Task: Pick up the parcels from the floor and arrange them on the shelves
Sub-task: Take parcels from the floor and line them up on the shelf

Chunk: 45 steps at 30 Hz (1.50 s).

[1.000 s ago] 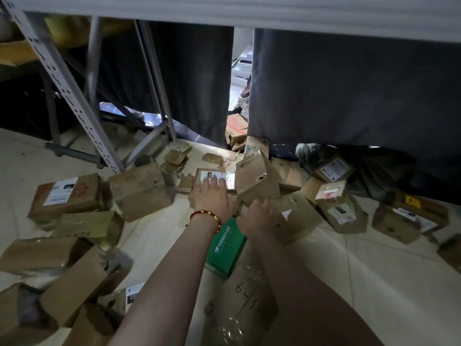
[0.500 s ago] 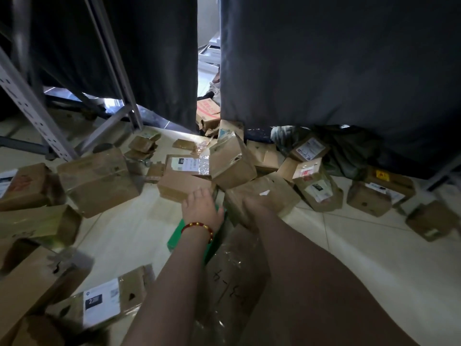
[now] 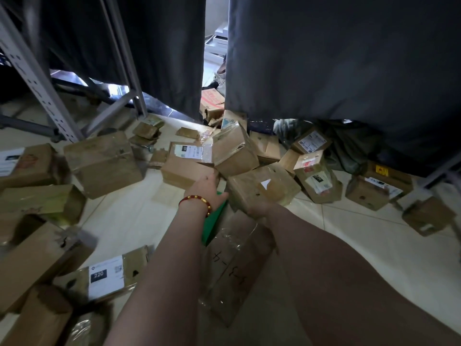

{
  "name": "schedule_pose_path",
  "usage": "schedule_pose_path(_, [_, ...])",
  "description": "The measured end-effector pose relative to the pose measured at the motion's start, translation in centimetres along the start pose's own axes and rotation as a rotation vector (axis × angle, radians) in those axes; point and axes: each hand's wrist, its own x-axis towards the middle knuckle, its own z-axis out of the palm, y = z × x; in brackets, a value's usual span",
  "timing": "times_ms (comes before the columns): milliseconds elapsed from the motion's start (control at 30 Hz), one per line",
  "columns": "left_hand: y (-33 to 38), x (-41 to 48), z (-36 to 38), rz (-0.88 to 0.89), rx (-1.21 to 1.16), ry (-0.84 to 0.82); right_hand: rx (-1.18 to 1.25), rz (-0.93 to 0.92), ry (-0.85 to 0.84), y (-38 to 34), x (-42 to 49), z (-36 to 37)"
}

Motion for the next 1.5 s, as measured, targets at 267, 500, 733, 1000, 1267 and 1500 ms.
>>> schedule_pose_path(267, [-1.7,-0.9,-2.7,0.001,-0.031,-0.041,0.452,0.109,-0.131,-1.8,-4.8,1.0])
schedule_pose_path(500, [-3.4,-3.7,-0.1,-0.313,-0.434,-0.063,0.555,0.072,-0.103,-4.3,-6.0,4.5])
schedule_pose_path(733, [-4.2,-6.3,3.3,-0.45,-0.551,-0.356,0.493,0.125,-0.069,-6.0,-6.8,6.7])
schedule_pose_path(1000, [-6.0,-6.0,2.7,-0.586,-0.839,-0.318,0.548,0.109,-0.074,-5.6,-8.2,6.6])
schedule_pose_path(1267, [-5.5,-8.0,2.2,-0.581,-0.994,-0.285,0.625,0.177,-0.058,-4.6,-7.9,6.9])
schedule_pose_path(1500, [-6.1,-8.2,-0.4,-0.526,-1.154,-0.135,0.652,0.119,-0.024,-4.3,-8.0,4.6])
